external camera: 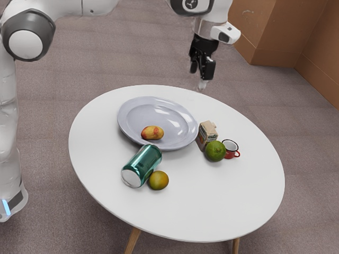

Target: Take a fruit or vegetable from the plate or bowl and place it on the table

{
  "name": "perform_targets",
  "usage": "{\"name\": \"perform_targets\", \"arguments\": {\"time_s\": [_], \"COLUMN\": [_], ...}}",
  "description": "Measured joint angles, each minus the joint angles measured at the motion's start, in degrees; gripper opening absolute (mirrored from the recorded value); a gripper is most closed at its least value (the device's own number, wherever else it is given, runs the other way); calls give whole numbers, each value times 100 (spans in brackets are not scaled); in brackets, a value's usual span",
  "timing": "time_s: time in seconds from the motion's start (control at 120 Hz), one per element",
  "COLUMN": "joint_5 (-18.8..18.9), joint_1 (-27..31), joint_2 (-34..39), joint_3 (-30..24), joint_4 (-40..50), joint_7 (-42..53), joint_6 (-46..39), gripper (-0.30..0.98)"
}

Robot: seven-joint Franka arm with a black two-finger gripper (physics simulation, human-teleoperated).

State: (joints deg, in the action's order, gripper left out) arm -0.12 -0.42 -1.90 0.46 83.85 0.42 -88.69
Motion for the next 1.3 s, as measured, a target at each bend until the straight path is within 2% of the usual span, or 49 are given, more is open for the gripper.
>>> {"name": "perform_targets", "arguments": {"time_s": [0.092, 0.217, 0.3, 0.675, 0.867, 1.033, 1.125, 1.3], "joint_5": [-21, -28, -38, -59, -61, -66, -83, -137], "joint_1": [171, 742, 865, 578, 56, 138, 187, 128], "joint_2": [-179, -221, -223, -236, -237, -224, 232, 1792], "joint_3": [38, 49, 41, -21, -24, -13, 17, 96], "joint_4": [-595, -714, -725, -729, -723, -638, 124, 2412], "joint_7": [102, 220, 285, 483, 542, 583, 605, 652], "joint_6": [165, 296, 348, 452, 478, 495, 283, -443], "gripper": [68, 69, 69, 69, 69, 69, 69, 69]}}
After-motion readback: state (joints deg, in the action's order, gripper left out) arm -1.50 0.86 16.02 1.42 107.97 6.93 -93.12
